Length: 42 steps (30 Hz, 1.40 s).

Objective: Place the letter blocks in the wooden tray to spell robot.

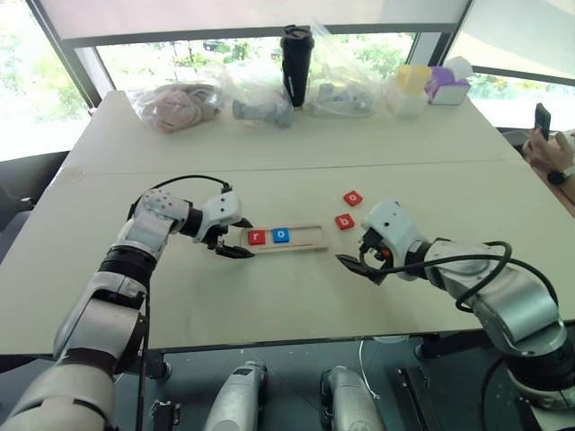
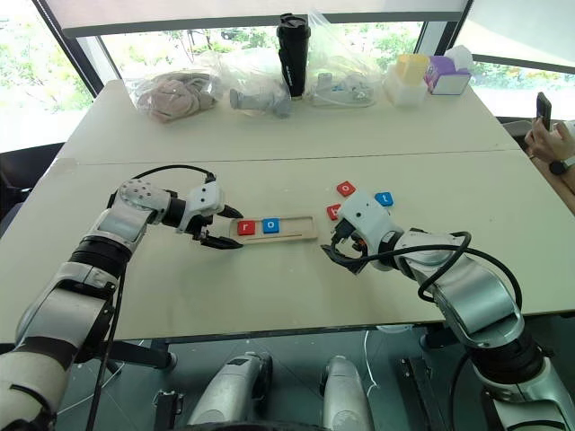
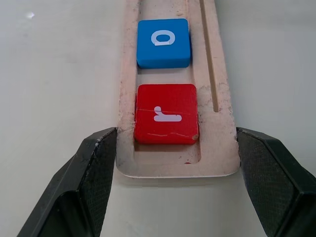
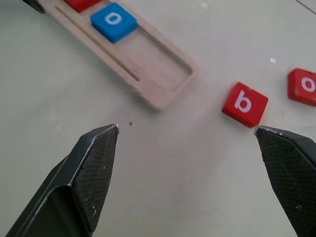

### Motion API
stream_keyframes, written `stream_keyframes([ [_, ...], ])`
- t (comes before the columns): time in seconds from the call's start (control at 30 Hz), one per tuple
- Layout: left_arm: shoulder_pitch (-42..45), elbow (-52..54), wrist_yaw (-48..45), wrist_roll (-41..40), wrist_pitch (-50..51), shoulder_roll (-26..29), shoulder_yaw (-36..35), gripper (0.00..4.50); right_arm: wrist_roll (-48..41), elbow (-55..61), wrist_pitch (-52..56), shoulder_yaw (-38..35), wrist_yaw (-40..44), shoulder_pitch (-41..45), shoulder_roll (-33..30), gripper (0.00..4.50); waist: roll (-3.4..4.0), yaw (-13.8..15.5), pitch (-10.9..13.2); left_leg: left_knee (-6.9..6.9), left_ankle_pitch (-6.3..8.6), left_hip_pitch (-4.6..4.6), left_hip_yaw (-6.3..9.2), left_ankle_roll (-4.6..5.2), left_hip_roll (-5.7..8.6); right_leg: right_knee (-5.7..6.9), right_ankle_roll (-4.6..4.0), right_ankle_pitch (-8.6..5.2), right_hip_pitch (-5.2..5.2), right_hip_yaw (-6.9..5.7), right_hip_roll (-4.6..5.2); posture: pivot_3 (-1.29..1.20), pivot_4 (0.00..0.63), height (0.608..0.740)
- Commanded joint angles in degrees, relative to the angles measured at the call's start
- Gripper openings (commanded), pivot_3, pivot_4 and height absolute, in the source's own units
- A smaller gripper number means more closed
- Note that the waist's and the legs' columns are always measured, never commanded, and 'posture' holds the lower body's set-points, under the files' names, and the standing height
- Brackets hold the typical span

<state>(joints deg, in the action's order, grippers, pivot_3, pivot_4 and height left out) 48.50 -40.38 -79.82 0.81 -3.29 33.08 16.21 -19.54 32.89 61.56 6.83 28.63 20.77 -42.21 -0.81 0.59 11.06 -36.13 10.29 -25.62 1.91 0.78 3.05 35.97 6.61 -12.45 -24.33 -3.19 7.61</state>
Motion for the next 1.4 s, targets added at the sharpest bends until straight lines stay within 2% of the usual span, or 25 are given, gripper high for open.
stream_keyframes([
  [0.03, -1.9, 5.0, -1.9, -0.3, -0.3, 2.0, -0.3, 3.15, 0.9, -0.7, -2.6, -2.3, 0.2, -0.2, -0.7, 4.5, 0.0, 0.1, 0.0, -0.01, 0.0, 0.0, 0.0, 0.0, 0.0, 0.0, 0.0, 0.0, 0.0, 0.0, 0.0, 0.0, 0.15, 0.74],
  [0.2, -4.3, 9.6, -1.2, -0.5, 2.2, 3.3, -0.7, 3.15, 1.7, -3.1, -4.4, -2.7, 0.1, -0.4, -0.1, 4.5, 0.0, 0.2, 0.0, -0.05, 0.0, -0.01, 0.02, 0.0, 0.0, -0.01, -0.14, -0.07, 0.03, 0.0, 0.02, 0.0, 0.15, 0.74],
  [0.3, -6.4, 12.4, -0.4, -1.2, 5.0, 3.4, -1.1, 3.15, 2.5, -7.9, -5.0, -3.5, -2.7, 2.0, 3.6, 4.5, 0.0, 0.1, 0.0, -0.04, 0.0, 0.0, 0.02, 0.0, 0.0, -0.04, -0.16, -0.09, 0.06, 0.01, 0.02, 0.0, 0.15, 0.74],
  [0.37, -7.5, 14.1, -0.8, -2.1, 7.3, 3.5, -1.4, 4.24, 3.2, -11.7, -4.4, -3.8, -5.3, 4.5, 6.9, 4.5, 0.01, 0.0, 0.0, -0.04, 0.0, 0.02, 0.01, 0.0, 0.0, -0.02, -0.15, -0.08, 0.04, 0.02, 0.01, 0.0, 0.15, 0.74],
  [0.4, -7.7, 14.8, -0.8, -2.3, 8.1, 3.5, -1.4, 4.46, 3.5, -12.7, -4.2, -3.8, -5.9, 5.1, 7.7, 4.5, 0.01, 0.0, 0.0, -0.03, 0.0, 0.01, 0.01, 0.0, 0.0, -0.01, -0.15, -0.07, 0.02, 0.02, 0.0, 0.0, 0.15, 0.74],
  [0.57, -9.1, 17.0, 2.4, 0.1, 8.2, 5.3, -1.6, 4.46, 4.9, -19.2, -1.2, -3.4, -11.1, 9.6, 15.0, 4.5, 0.02, 0.0, 0.0, 0.01, 0.0, 0.02, 0.02, 0.0, 0.0, 0.04, -0.02, 0.0, -0.03, 0.03, -0.03, 0.0, 0.15, 0.74],
  [0.7, -10.4, 20.7, 2.5, -1.8, 10.8, 8.1, -3.7, 4.46, 6.3, -23.7, -0.3, -2.9, -13.6, 11.6, 19.1, 4.5, 0.03, 0.0, 0.0, 0.03, 0.0, 0.02, 0.01, 0.0, 0.0, 0.06, -0.02, 0.0, -0.05, 0.04, -0.03, 0.0, 0.15, 0.74],
  [0.83, -13.9, 31.0, 3.0, -7.6, 19.6, 12.1, -9.2, 4.46, 7.1, -27.0, 1.0, -3.9, -16.0, 13.0, 22.6, 4.5, 0.06, -0.6, 0.0, 0.06, 0.0, 0.01, 0.01, 0.0, 0.0, 0.1, -0.02, 0.0, -0.12, 0.09, -0.06, 0.0, 0.15, 0.74],
  [0.93, -17.2, 43.2, 6.8, -18.3, 34.6, 12.1, -17.7, 4.46, 8.1, -28.4, 0.4, -3.5, -16.8, 12.8, 23.2, 4.5, 0.06, -0.8, 0.0, 0.11, 0.0, 0.01, 0.03, -0.01, 0.0, 0.09, -0.02, -0.01, -0.12, 0.09, -0.05, 0.0, 0.15, 0.74],
  [1.07, -25.4, 55.7, 10.8, -23.0, 43.3, 14.7, -22.8, 4.5, 8.2, -30.2, -0.1, -4.3, -17.8, 13.6, 25.2, 2.59, 0.08, -1.5, 0.0, 0.11, 0.0, 0.08, 0.04, -0.01, 0.03, 0.04, -0.01, -0.02, -0.04, 0.11, -0.04, 0.0, 0.15, 0.74],
  [1.13, -27.8, 58.6, 12.6, -24.0, 45.1, 15.7, -23.7, 4.5, 8.4, -30.7, 0.0, -4.3, -18.1, 13.9, 25.8, 1.51, 0.09, -1.6, 0.0, 0.19, 0.0, 0.2, 0.02, -0.01, 0.02, 0.08, -0.04, -0.03, 0.0, 0.14, -0.05, 0.0, 0.15, 0.74],
  [1.17, -28.7, 59.4, 13.5, -24.3, 45.6, 16.0, -24.3, 4.5, 8.5, -30.6, 0.4, -4.1, -18.2, 14.0, 26.0, 1.16, 0.09, -1.6, 0.0, 0.19, 0.0, 0.22, 0.02, -0.02, 0.0, 0.12, -0.1, -0.06, -0.02, 0.14, -0.09, 0.0, 0.15, 0.74],
  [1.4, -30.5, 63.0, 17.1, -26.6, 46.8, 17.1, -24.0, 4.5, 9.6, -21.9, 6.7, -7.0, -20.6, 13.4, 24.5, 1.17, 0.11, -1.2, 0.0, 0.14, -0.02, 0.2, 0.06, -0.08, -0.13, 0.07, -0.31, -0.11, -0.05, 0.16, -0.24, 0.0, 0.15, 0.74],
])
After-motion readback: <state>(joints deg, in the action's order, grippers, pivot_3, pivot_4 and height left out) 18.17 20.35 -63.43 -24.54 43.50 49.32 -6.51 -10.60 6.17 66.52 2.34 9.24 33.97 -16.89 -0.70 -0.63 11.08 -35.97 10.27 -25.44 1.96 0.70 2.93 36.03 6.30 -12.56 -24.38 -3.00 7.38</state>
